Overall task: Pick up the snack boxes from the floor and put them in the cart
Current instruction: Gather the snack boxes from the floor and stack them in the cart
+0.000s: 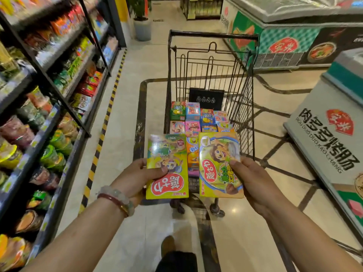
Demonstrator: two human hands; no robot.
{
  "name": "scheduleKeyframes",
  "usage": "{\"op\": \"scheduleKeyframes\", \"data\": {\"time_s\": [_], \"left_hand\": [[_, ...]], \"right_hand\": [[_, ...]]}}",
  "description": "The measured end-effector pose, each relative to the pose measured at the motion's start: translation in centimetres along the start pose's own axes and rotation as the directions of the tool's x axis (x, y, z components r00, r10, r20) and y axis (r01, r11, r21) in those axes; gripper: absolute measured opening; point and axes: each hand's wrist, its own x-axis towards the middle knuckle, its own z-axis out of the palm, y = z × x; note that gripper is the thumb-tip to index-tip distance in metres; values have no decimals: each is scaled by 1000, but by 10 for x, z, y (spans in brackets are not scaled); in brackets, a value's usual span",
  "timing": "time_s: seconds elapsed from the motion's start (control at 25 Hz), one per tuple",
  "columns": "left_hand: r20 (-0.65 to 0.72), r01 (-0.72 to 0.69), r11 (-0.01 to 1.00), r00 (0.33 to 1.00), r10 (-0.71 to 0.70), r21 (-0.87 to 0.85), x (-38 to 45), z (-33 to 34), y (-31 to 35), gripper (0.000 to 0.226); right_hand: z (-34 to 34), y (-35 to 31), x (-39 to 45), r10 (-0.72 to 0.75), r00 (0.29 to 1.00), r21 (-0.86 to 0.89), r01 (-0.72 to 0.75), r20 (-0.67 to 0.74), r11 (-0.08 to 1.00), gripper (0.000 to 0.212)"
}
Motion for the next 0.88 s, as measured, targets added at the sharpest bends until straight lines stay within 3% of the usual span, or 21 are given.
{"op": "scheduleKeyframes", "data": {"time_s": [0.44, 0.6, 0.8, 0.88], "left_hand": [[29, 81, 996, 996, -82, 34, 166, 6, 72, 76], [-94, 81, 993, 993, -74, 80, 227, 24, 70, 45], [-196, 124, 979, 976, -92, 159, 310, 44, 63, 25], [-242, 131, 968, 967, -78, 213, 348, 51, 58, 16]], "right_hand": [[23, -15, 150, 89, 987, 62, -81, -136, 995, 17], [5, -5, 213, 128, 982, 83, -118, -138, 990, 18], [-4, 17, 307, 220, 967, 28, -219, -125, 975, 27], [-6, 34, 346, 280, 949, -45, -289, -144, 956, 53]]}}
